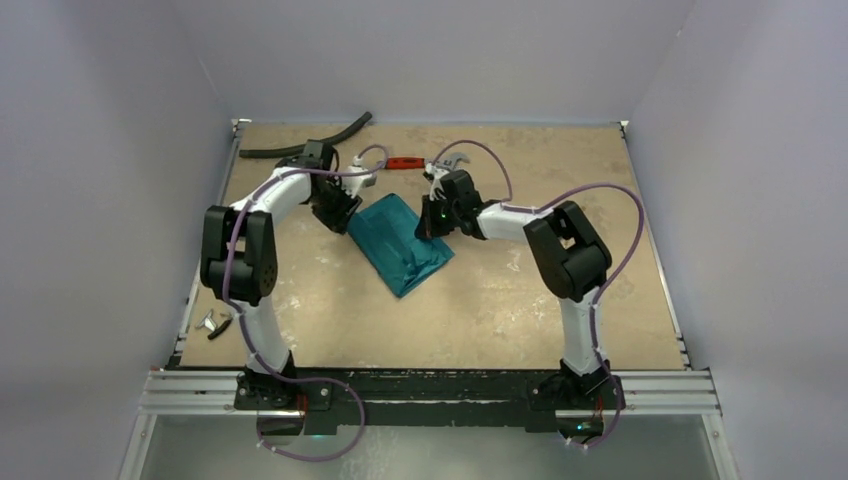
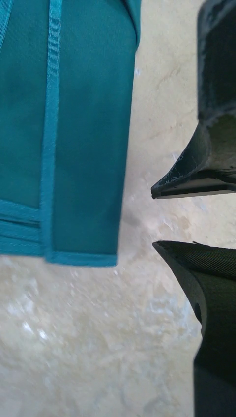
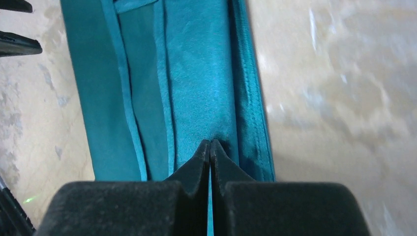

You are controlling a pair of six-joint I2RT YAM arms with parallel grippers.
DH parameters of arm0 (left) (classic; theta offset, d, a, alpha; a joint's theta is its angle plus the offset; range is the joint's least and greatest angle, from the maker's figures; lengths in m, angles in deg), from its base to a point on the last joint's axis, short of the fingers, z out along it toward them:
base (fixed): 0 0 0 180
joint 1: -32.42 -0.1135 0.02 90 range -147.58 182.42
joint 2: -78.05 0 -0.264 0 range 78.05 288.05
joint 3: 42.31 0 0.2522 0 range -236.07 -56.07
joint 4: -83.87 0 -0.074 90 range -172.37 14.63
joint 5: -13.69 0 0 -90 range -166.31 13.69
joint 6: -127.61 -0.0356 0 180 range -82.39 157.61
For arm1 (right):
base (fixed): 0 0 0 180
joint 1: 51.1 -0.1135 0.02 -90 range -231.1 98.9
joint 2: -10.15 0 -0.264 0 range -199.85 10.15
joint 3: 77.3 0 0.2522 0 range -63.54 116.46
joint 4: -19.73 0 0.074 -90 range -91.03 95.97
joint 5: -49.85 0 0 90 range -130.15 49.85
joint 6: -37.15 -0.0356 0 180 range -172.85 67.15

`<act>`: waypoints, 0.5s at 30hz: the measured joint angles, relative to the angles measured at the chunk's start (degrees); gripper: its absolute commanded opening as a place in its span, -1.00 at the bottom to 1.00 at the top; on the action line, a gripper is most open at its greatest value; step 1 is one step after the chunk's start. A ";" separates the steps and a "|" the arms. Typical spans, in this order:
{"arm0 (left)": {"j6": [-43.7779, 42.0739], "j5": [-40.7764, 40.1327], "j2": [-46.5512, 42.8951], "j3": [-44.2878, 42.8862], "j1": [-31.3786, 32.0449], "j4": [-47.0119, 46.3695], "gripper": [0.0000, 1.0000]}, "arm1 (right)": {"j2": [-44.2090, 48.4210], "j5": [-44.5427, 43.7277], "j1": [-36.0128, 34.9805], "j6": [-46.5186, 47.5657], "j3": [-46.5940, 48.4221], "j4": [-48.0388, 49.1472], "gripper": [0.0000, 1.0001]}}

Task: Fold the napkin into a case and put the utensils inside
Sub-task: Rotate the 2/3-rectangle-folded napkin at the center of the board.

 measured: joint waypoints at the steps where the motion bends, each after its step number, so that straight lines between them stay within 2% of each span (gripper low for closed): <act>1: -0.02 0.28 0.00 0.37 0.55 0.39 -0.32 | 1.57 -0.48 0.24 -0.11 -2.62 1.14 -1.00; 6: -0.22 1.01 -0.92 1.86 7.06 -0.04 -0.34 | 9.27 -2.80 0.83 -3.45 -16.20 8.57 -1.00; 11: -0.02 1.62 -2.82 4.20 12.31 -0.04 -0.33 | 17.42 -6.80 -0.02 -12.81 -30.53 17.05 -1.00; 15: 0.20 1.60 -2.84 4.15 13.03 -0.33 -0.31 | 22.12 -12.68 -6.05 -22.32 -37.35 19.76 -1.00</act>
